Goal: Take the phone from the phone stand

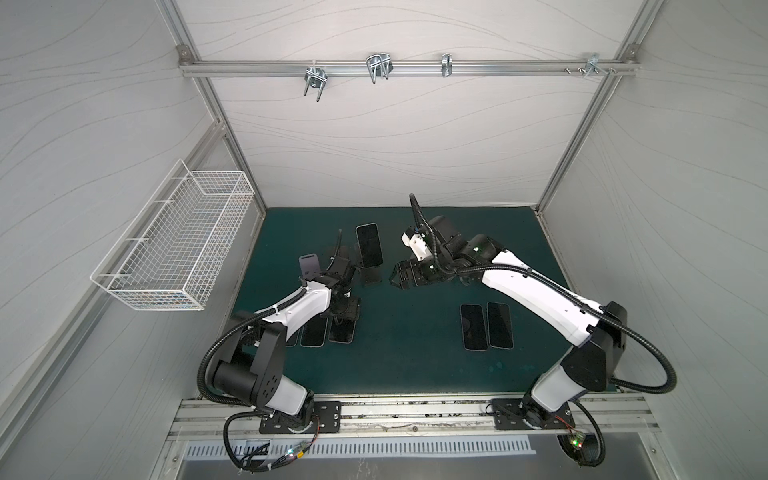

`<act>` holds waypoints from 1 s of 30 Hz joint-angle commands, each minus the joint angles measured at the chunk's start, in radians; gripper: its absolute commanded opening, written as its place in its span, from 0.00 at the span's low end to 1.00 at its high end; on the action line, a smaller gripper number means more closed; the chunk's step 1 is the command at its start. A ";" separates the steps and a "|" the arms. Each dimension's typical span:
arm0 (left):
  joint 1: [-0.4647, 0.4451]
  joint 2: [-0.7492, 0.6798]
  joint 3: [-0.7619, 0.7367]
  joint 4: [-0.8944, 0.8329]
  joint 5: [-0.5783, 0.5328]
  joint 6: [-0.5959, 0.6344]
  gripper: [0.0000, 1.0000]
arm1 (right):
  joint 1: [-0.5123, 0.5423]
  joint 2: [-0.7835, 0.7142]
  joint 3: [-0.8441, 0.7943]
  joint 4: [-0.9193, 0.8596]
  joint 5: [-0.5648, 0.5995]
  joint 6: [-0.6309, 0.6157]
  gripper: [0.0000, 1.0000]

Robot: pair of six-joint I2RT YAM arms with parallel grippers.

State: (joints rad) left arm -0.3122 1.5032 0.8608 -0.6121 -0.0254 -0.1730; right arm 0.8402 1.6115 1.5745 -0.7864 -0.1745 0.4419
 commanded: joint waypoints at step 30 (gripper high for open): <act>0.005 0.094 0.071 -0.082 -0.021 -0.043 0.65 | -0.035 -0.032 -0.021 0.001 -0.037 0.024 0.95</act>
State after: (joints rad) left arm -0.3122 1.5913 0.9070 -0.6720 -0.0296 -0.2127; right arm 0.8143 1.6115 1.5627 -0.7830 -0.2008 0.4648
